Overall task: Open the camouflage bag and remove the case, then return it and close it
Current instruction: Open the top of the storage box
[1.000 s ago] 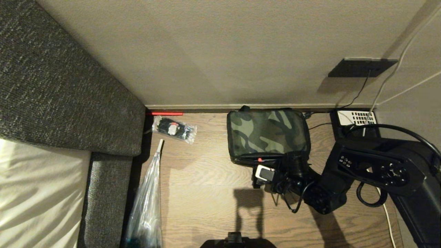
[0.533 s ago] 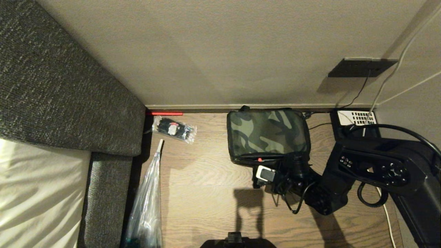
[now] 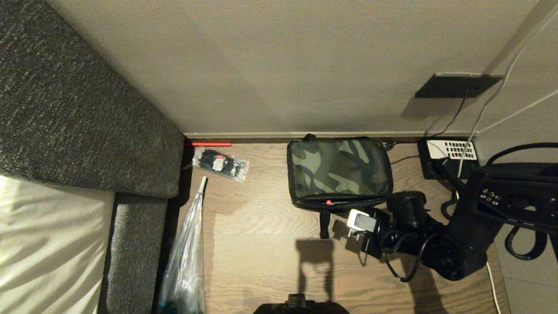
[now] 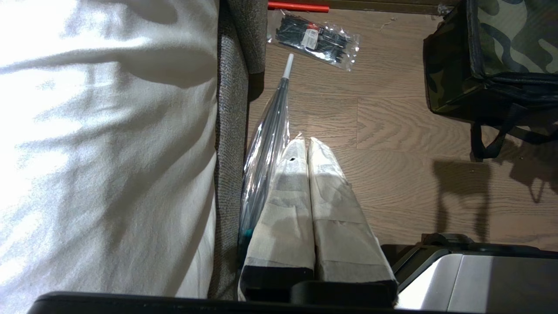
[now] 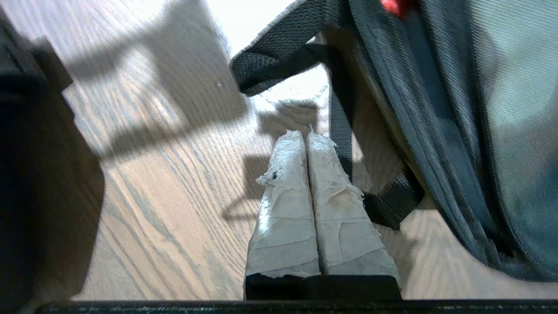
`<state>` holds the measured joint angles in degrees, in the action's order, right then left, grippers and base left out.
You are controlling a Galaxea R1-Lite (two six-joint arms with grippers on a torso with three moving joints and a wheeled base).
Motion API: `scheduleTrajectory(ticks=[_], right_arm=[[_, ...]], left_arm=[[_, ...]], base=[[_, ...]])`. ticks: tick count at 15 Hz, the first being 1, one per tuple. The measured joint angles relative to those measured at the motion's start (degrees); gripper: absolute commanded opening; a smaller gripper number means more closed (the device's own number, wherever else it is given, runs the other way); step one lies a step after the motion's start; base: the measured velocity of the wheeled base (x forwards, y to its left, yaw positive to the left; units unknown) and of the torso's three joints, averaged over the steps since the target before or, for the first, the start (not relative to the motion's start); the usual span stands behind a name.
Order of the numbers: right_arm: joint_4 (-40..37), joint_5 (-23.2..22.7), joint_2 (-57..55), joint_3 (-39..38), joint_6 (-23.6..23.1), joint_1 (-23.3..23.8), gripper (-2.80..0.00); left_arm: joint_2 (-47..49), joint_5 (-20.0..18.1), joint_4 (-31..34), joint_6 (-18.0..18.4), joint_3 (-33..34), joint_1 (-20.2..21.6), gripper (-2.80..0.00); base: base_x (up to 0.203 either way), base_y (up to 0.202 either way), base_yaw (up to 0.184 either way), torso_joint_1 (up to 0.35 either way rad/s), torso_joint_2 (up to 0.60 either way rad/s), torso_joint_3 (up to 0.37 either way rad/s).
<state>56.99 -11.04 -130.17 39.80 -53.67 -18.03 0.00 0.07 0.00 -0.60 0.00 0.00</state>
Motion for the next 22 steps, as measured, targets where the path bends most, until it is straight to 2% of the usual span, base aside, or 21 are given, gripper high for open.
scheduleTrajectory(ticks=[3, 4, 7, 13, 14, 17, 20, 22], right_arm=[[-0.18, -10.5, 1.64, -1.76, 1.55, 3.77, -2.8], [-0.22, -12.6, 1.76, -1.76, 2.08, 4.87, -2.8], [0.13, -13.13, 1.78, -0.97, 5.99, 6.26, -2.8], [1.19, -12.91, 1.03, -0.63, 5.35, 6.44, -2.8], [1.76, -12.73, 0.97, -0.63, 4.36, 6.44, 0.0], [2.49, -9.99, 0.6, -0.63, -0.27, 6.49, 0.0], [2.94, -9.82, -0.29, -0.05, -2.14, 6.24, 0.0], [3.42, -9.59, -0.96, 0.53, -7.46, 6.21, 0.0]], left_arm=[[0.0, 0.0, 0.02, 0.02, 0.0, 0.0, -2.8], [0.0, 0.01, 0.01, 0.0, 0.0, 0.0, -2.8], [0.0, 0.0, 0.0, 0.02, 0.0, 0.0, -2.8], [0.0, 0.0, 0.02, 0.0, 0.0, 0.0, -2.8], [0.0, 0.0, 0.02, 0.0, 0.0, 0.0, -2.8], [0.0, 0.0, 0.0, 0.0, 0.0, 0.0, -2.8], [0.0, -0.02, 0.0, 0.02, 0.0, 0.0, -2.8], [0.0, -0.01, 0.0, 0.02, 0.0, 0.0, -2.8]], base=[[0.0, 0.0, 0.0, 0.0, 0.0, 0.0], [0.0, 0.0, 0.0, 0.0, 0.0, 0.0], [0.0, 0.0, 0.0, 0.0, 0.0, 0.0], [0.0, 0.0, 0.0, 0.0, 0.0, 0.0], [0.0, 0.0, 0.0, 0.0, 0.0, 0.0], [0.0, 0.0, 0.0, 0.0, 0.0, 0.0], [0.0, 0.0, 0.0, 0.0, 0.0, 0.0], [0.0, 0.0, 0.0, 0.0, 0.0, 0.0]])
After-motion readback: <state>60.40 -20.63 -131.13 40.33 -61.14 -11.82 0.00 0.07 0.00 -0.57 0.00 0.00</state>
